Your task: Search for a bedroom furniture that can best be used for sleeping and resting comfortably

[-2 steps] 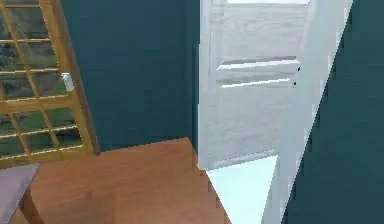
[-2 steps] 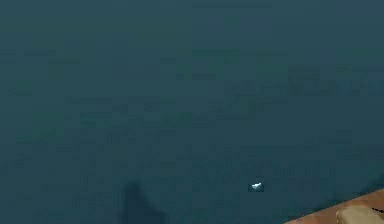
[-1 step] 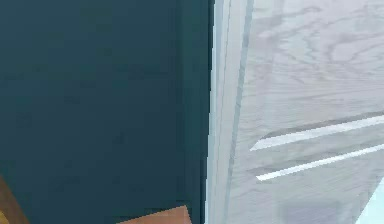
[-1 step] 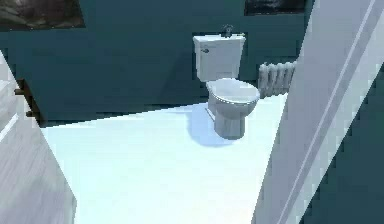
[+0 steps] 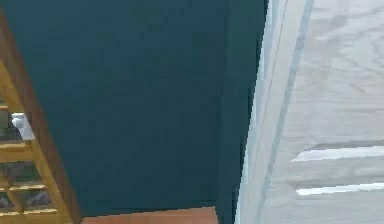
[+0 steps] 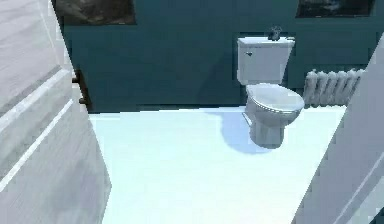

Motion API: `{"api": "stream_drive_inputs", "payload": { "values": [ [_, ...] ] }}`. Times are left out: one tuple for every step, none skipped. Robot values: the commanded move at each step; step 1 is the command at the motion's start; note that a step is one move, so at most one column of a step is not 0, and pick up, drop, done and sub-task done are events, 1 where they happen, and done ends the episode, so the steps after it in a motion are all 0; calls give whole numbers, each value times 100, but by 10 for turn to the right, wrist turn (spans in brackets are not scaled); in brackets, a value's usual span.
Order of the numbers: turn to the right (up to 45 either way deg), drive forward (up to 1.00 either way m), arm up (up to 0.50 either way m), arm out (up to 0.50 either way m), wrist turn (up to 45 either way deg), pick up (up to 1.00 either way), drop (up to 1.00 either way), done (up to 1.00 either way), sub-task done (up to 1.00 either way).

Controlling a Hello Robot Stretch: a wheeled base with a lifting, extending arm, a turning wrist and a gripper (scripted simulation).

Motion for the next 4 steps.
{"api": "stream_drive_inputs", "payload": {
  "values": [
    [0,5,0,0,0,0,0,0,0],
    [450,0,0,0,0,0,0,0,0],
    [330,0,0,0,0,0,0,0,0],
    [0,45,0,0,0,0,0,0,0]
  ]
}}
